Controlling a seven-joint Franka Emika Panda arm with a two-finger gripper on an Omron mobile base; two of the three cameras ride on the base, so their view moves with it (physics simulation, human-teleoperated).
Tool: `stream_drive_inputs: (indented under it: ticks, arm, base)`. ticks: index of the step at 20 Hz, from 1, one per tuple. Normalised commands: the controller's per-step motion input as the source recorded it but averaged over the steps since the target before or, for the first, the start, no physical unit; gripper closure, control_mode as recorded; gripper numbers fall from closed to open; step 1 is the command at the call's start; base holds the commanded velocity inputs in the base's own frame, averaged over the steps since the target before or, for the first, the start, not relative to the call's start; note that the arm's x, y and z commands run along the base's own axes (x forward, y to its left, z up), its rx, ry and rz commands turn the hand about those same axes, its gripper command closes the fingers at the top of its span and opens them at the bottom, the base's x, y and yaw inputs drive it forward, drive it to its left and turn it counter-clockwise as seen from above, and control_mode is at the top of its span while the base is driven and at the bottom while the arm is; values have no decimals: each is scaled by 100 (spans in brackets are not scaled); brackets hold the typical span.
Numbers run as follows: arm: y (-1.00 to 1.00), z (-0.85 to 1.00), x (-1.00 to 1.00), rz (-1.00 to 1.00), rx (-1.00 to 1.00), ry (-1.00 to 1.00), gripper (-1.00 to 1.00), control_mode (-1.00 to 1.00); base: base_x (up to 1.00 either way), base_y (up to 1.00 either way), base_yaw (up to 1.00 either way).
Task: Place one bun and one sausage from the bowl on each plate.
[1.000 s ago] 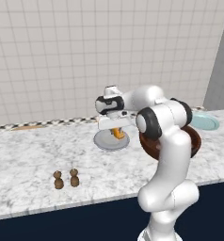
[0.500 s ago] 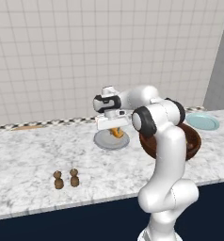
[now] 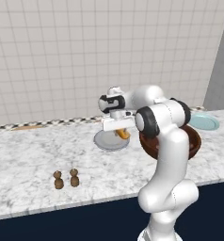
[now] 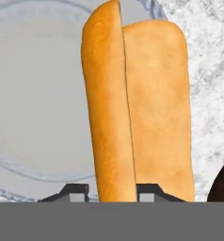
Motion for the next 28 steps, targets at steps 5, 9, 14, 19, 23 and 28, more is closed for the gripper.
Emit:
stream_drive_inputs:
  ticks: [5,9,14,19,23,28]
  arm:
    - [0,0,0,0,0,-3,-100,-100]
    - [0,0,0,0,0,-16,-100,-100]
    - [9,12,0,0,1,-19,-100,-100]
    - [-41,49,-19,0,6,-1,-100,-100]
    - [-75,49,-72,1,5,2,-100,-100]
    - [-87,35,-32,0,2,9,-100,-100]
  base:
    - [0,0,0]
    - [0,0,0]
    - [0,0,0]
    - [0,0,0]
    - [0,0,0]
    - [0,0,0]
